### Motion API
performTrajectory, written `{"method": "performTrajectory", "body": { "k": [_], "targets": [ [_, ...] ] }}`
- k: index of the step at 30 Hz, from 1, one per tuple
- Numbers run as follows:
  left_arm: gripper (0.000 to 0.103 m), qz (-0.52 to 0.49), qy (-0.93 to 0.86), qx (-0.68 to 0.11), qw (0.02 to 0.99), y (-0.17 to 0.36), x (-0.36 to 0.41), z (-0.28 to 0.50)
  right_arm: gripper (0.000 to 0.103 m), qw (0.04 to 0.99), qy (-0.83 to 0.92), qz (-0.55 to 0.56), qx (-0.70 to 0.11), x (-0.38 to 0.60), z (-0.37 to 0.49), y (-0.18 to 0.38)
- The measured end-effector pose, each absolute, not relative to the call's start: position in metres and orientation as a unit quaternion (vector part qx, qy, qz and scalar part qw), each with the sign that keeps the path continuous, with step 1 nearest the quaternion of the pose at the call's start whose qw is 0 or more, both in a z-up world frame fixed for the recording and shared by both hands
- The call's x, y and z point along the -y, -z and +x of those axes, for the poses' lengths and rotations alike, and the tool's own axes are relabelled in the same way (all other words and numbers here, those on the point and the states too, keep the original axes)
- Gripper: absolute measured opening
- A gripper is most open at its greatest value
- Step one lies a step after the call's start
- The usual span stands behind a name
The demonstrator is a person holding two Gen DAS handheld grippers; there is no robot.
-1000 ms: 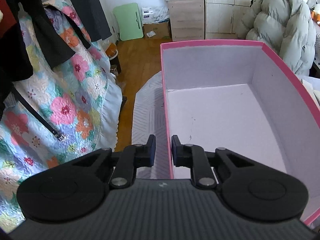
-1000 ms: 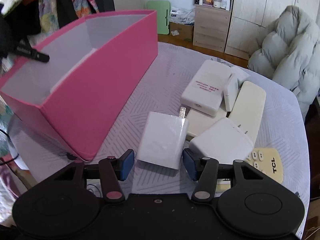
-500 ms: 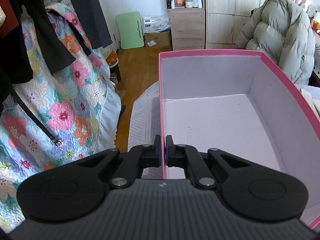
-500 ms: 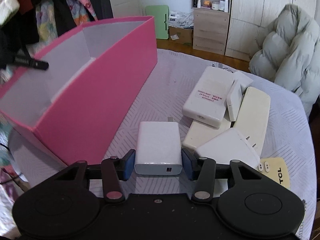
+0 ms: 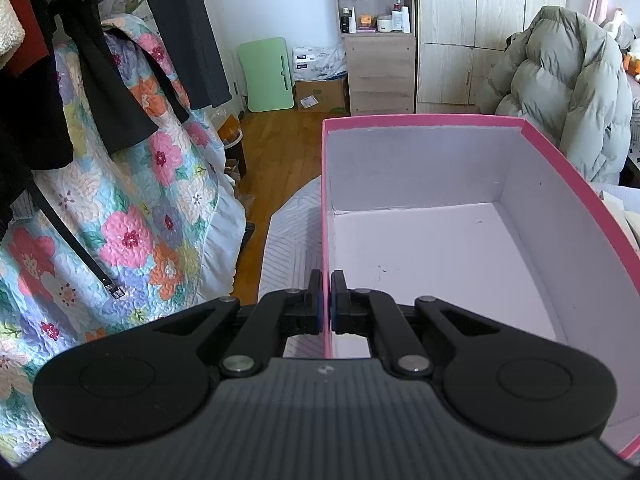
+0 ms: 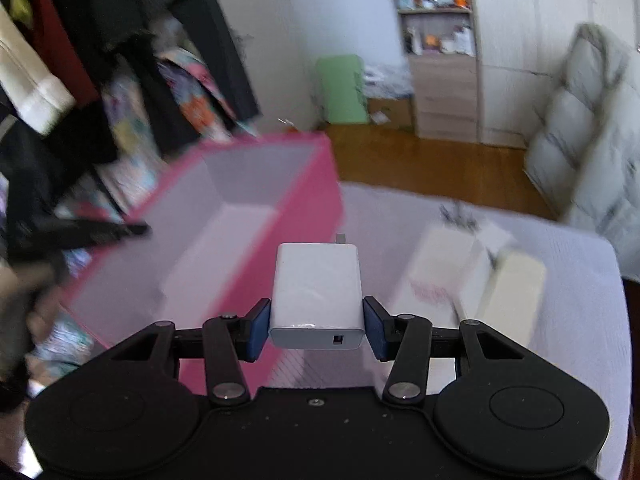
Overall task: Organize rigid objects
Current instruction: 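Carry the white charger into the pink box and open the right gripper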
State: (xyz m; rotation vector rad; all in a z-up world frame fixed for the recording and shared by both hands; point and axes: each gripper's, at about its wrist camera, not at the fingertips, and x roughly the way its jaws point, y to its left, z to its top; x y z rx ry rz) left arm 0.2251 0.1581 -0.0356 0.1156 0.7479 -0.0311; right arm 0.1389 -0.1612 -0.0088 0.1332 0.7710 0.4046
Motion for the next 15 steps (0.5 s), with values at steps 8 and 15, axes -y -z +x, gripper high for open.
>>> {"method": "performTrajectory", "body": {
  "k": [8, 15],
  "targets": [
    [0.003, 0.057, 0.01, -0.355, 0.933, 0.036, -0.157, 0.222, 0.054, 0.885, -0.3, -0.004, -0.355, 0.091, 0.187, -0.033],
    [0.003, 0.056, 0.009, -0.351, 0.935, 0.036, -0.156, 0.22, 0.054, 0.786, -0.347, 0.075, -0.507, 0.026, 0.266, 0.007]
  ]
}}
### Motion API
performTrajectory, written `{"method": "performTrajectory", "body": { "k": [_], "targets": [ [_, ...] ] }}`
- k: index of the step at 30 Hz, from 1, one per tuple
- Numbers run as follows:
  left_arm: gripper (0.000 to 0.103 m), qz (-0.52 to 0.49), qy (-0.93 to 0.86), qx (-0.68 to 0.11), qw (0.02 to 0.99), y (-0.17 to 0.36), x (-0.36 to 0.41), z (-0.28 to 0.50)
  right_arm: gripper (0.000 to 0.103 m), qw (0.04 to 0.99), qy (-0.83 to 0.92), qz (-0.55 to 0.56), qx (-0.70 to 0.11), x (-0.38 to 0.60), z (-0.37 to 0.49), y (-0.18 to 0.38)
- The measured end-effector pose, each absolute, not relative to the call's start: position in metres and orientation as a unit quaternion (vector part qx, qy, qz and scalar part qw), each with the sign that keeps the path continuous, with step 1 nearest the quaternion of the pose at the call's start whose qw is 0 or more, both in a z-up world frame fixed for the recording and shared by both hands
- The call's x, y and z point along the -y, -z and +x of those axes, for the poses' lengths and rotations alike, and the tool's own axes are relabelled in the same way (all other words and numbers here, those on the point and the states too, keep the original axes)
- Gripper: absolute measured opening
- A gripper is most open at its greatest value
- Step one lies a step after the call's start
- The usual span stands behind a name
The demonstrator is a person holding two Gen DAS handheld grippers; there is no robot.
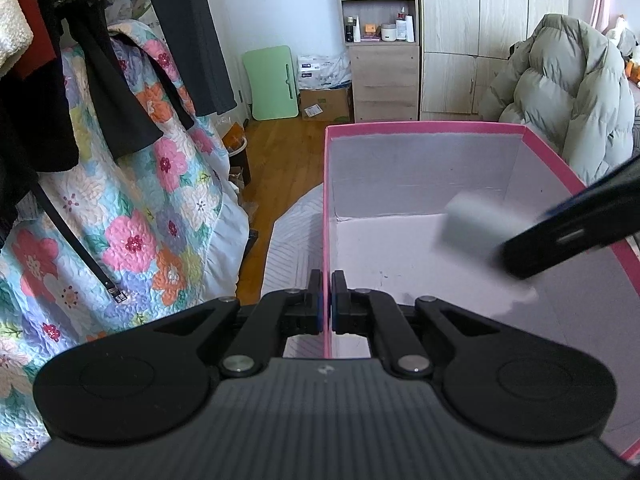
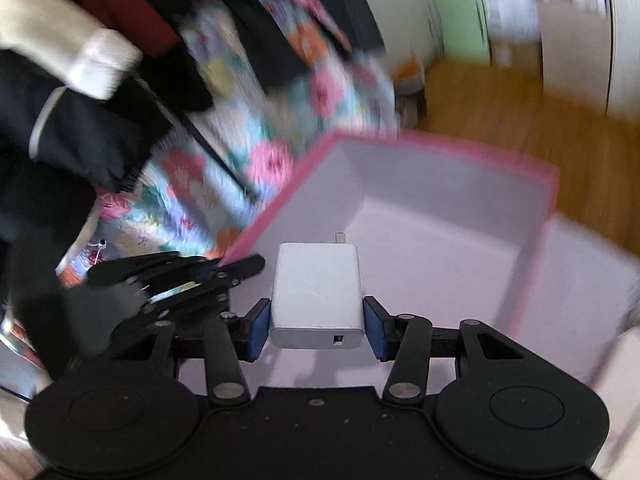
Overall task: Organize rigid objects
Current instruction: 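Carry the white charger into the pink box and open the right gripper, then move the right gripper back and grasp the white square charger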
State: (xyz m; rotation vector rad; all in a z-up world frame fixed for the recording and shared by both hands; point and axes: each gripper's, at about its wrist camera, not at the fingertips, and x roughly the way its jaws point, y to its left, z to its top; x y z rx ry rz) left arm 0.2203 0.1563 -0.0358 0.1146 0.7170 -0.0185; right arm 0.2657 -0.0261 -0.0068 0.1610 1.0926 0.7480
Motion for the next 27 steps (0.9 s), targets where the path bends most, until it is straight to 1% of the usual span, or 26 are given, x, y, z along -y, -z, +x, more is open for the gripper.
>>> {"method": "performTrajectory", "body": {
  "k": [4, 9, 13, 18, 22, 27],
  "targets": [
    [0.003, 0.048, 0.011, -0.341, 0.939, 0.035, -0.158, 0.218, 0.054, 0.736, -0.322, 0.129, -0.582, 0.008, 0.291, 0.049],
    [0.003, 0.044, 0.01, -0.341, 0.939, 0.036, -0.159, 0.218, 0.054, 0.709, -0.298, 0.162, -0.618, -0.011, 0.297, 0.078],
    [0.003, 0.046, 0.011, -0.342, 0.939, 0.036, -0.159, 0.218, 0.056, 0.707, -0.285, 0.195, -0.617, -0.009, 0.298, 0.077],
    [0.003, 0.052, 0.01, -0.343, 0.938, 0.036, -0.158, 0.218, 0.056, 0.684, -0.321, 0.238, -0.61, 0.01, 0.292, 0.062],
    [0.003, 0.053, 0.01, -0.343, 0.938, 0.036, -0.158, 0.217, 0.057, 0.714, -0.347, 0.215, -0.569, 0.032, 0.273, 0.028],
    [0.003, 0.056, 0.011, -0.343, 0.938, 0.035, -0.159, 0.218, 0.057, 0.761, -0.356, 0.175, -0.513, 0.091, 0.232, -0.021]
  ]
}}
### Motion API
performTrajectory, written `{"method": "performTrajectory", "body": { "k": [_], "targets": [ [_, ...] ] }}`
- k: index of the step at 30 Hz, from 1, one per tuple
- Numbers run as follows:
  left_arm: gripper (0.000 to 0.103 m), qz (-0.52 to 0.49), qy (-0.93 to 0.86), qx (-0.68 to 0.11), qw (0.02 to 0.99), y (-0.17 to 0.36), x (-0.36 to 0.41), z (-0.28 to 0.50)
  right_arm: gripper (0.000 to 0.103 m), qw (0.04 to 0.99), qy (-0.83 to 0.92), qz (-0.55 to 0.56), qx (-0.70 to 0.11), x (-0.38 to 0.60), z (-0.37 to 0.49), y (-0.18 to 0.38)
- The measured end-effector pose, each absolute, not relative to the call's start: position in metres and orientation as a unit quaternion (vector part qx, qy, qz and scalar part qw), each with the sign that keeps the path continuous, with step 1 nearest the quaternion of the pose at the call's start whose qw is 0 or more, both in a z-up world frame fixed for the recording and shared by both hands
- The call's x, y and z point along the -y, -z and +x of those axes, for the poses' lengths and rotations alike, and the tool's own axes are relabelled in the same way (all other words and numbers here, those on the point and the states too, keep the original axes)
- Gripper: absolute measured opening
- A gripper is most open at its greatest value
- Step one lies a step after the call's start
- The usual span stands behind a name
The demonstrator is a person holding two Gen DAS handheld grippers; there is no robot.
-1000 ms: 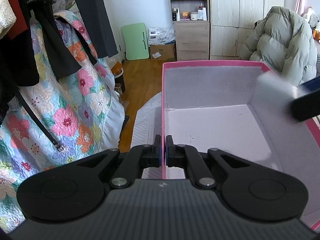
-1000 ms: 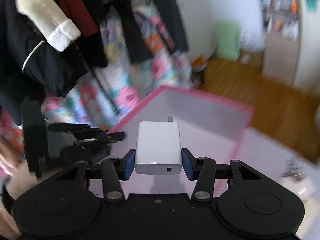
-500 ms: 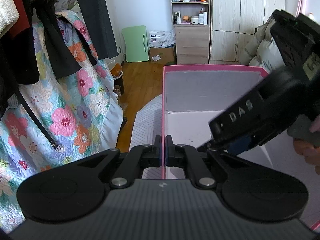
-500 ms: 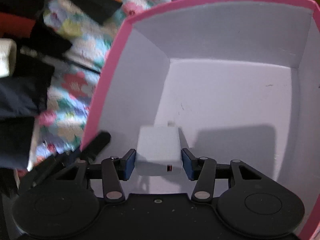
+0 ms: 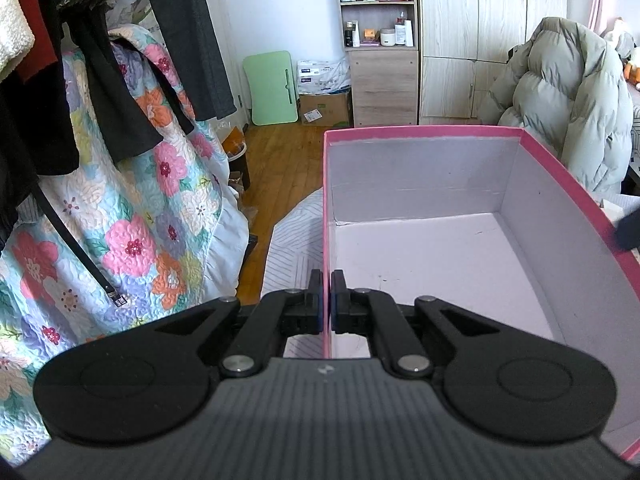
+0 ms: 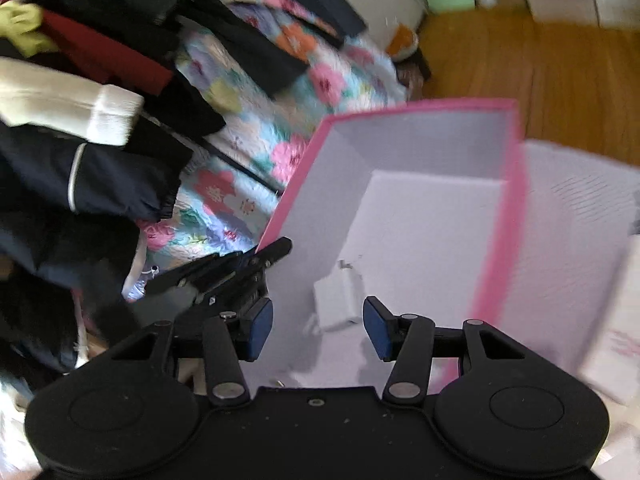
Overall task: Organize rigid objects
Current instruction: 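Move the right gripper back and grasp the white square charger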
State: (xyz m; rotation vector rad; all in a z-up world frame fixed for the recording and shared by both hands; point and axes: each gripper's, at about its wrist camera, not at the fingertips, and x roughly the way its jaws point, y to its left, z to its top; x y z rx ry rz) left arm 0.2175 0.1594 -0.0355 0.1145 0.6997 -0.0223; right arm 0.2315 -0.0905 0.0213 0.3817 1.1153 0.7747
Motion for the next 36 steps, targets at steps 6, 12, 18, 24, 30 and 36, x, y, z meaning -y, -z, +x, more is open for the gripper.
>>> {"method": "performTrajectory", "body": {
  "k": [6, 12, 18, 24, 30, 36],
  "targets": [
    [0.003, 0.06, 0.009, -0.343, 0.938, 0.035, -0.159, 0.218, 0.057, 0.812, -0.29, 0.11, -0.494, 0.169, 0.19, -0.032],
    [0.003, 0.057, 0.01, -0.343, 0.937, 0.035, -0.158, 0.219, 0.061, 0.82, -0.22, 0.069, -0.524, 0.218, 0.162, 0.0],
    [0.003, 0.065, 0.009, -0.349, 0.935, 0.036, -0.156, 0.22, 0.064, 0.844, -0.179, -0.045, -0.504, 0.212, 0.143, 0.024],
    [0.003, 0.07, 0.008, -0.352, 0.933, 0.036, -0.155, 0.221, 0.071, 0.829, -0.188, -0.142, -0.507, 0.193, 0.145, 0.043],
    [0.003, 0.073, 0.008, -0.352, 0.933, 0.036, -0.153, 0.22, 0.07, 0.827, -0.173, -0.181, -0.503, 0.184, 0.152, 0.058],
    [0.004, 0.08, 0.007, -0.352, 0.933, 0.035, -0.148, 0.219, 0.062, 0.838, -0.173, -0.179, -0.485, 0.182, 0.15, 0.061]
  ]
}}
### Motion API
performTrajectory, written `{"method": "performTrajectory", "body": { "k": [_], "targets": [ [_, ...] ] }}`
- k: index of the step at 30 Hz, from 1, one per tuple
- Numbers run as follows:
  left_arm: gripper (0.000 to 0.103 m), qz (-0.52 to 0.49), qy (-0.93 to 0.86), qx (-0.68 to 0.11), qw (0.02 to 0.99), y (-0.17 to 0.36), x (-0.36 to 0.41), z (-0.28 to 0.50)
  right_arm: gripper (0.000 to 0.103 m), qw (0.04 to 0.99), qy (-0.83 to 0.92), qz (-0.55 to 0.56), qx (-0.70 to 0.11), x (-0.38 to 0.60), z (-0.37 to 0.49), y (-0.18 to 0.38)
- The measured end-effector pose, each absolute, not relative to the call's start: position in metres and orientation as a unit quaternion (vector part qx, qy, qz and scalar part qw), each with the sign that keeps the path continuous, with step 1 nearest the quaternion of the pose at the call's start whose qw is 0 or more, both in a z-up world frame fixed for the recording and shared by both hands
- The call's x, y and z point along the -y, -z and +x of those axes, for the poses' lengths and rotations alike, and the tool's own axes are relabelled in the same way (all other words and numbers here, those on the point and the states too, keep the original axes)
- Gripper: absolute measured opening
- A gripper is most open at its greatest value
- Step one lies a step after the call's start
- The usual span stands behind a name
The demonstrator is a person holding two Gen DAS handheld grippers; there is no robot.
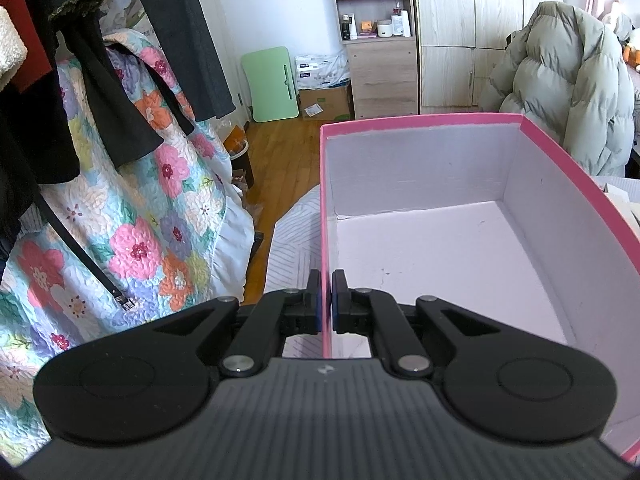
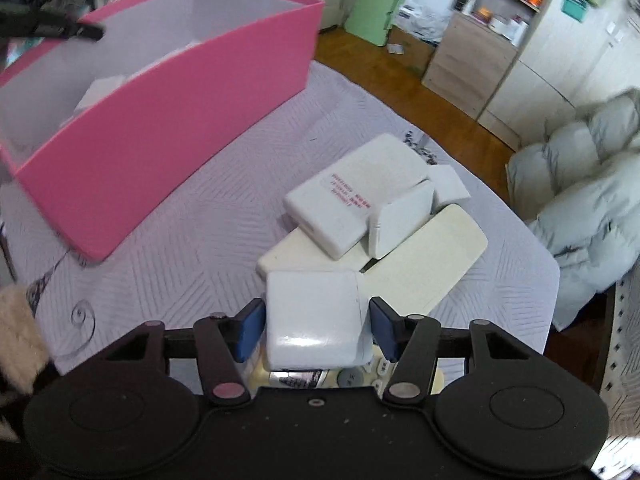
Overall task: Organize rigid objects
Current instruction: 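Move the right gripper back and grasp the white square charger, then carry the square charger into the pink box and release it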
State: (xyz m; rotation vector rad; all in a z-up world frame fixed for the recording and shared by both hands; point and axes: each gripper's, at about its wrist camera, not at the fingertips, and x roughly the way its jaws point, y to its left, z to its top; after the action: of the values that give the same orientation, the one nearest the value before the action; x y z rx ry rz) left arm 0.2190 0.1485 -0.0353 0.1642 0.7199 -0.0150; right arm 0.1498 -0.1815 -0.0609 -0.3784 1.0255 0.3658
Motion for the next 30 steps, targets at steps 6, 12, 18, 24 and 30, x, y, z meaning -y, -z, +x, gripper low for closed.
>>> {"method": "performTrajectory", "body": {
  "k": [6, 12, 18, 24, 30],
  "targets": [
    [0.004, 0.078, 0.008, -0.351, 0.933, 0.035, -0.147, 0.219, 0.062, 0.843, -0.177, -0.14, -0.488, 0.191, 0.157, 0.061],
    [0.004, 0.076, 0.007, -0.35, 0.934, 0.033, -0.147, 0.22, 0.062, 0.843, -0.178, -0.092, -0.499, 0.196, 0.16, 0.058],
    [0.004, 0.077, 0.007, -0.35, 0.934, 0.032, -0.146, 0.22, 0.062, 0.849, -0.187, -0.023, -0.494, 0.207, 0.168, 0.043],
    [0.004, 0.077, 0.006, -0.35, 0.933, 0.031, -0.147, 0.221, 0.062, 0.855, -0.253, 0.004, -0.453, 0.193, 0.169, 0.006],
    [0.004, 0.086, 0.005, -0.35, 0.933, 0.029, -0.146, 0.222, 0.062, 0.831, -0.355, 0.019, -0.429, 0.148, 0.181, -0.025]
  ]
}}
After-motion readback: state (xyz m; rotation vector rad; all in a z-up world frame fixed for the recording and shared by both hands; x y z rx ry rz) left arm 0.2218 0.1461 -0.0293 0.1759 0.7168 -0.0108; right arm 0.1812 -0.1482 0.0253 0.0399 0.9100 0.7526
